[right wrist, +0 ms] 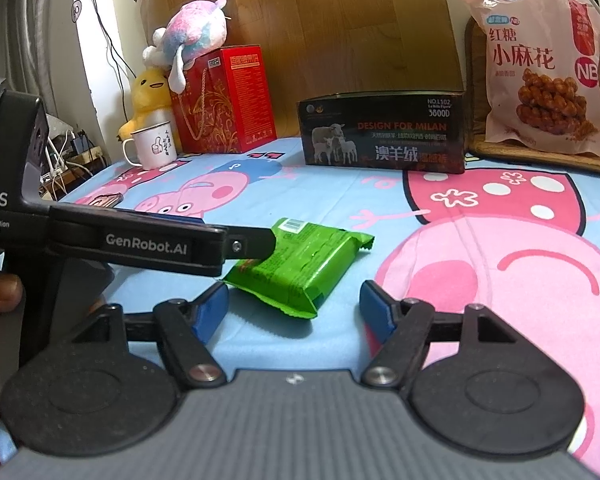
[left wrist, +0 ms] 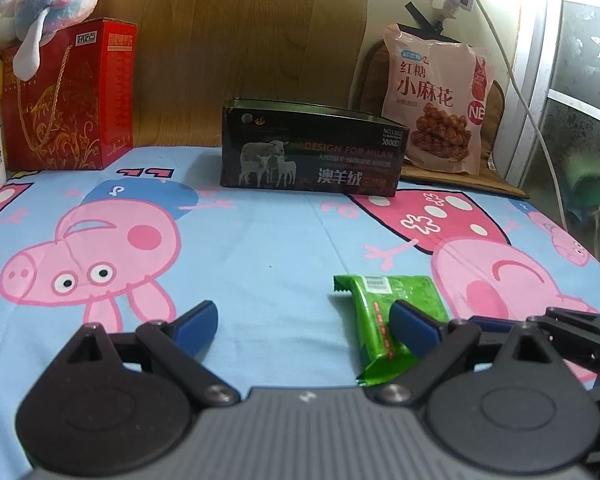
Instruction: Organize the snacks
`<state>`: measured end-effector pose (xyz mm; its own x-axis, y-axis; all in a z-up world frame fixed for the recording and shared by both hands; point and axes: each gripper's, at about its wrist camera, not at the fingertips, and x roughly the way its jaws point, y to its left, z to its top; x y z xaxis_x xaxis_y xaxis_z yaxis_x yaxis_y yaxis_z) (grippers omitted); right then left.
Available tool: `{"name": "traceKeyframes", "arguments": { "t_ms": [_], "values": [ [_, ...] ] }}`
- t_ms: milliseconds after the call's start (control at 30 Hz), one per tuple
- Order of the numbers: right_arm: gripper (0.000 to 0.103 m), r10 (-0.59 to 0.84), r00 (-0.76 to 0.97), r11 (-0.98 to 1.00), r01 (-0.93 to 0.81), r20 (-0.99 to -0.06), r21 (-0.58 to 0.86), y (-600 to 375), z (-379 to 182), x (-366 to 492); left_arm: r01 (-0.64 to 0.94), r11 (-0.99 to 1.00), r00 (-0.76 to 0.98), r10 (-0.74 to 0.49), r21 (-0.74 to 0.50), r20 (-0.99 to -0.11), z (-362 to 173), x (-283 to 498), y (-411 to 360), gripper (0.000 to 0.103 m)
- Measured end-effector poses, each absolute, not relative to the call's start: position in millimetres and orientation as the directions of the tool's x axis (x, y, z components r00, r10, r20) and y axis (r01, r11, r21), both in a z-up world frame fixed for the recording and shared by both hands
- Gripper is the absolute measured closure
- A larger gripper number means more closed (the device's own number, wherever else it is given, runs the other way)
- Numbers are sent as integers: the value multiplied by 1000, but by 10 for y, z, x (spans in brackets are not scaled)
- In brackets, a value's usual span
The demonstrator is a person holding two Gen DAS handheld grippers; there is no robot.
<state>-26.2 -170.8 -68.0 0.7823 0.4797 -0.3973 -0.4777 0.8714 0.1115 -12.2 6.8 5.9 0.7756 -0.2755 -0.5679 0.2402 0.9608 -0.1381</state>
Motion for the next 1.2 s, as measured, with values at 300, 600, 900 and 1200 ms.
{"name": "traceKeyframes", "arguments": {
  "t_ms": [300,600,900,1200],
  "values": [
    [28,475,784,873,-476,-399,106,-1703,-684,-266,243,960,777,-280,-142,-564,62,-140,71,7],
    [28,470,788,877,-467,-397,111,-1724,-685,-268,253,955,774,-296,-155,-560,65,-139,90,7],
    [28,466,790,879,-463,-399,110,-1718,-683,-274,265,950,782,-313,-166,-539,77,-168,99,7],
    [27,468,788,878,-466,-400,109,-1713,-686,-279,272,946,783,-325,-178,-531,81,-179,116,7]
  ]
}}
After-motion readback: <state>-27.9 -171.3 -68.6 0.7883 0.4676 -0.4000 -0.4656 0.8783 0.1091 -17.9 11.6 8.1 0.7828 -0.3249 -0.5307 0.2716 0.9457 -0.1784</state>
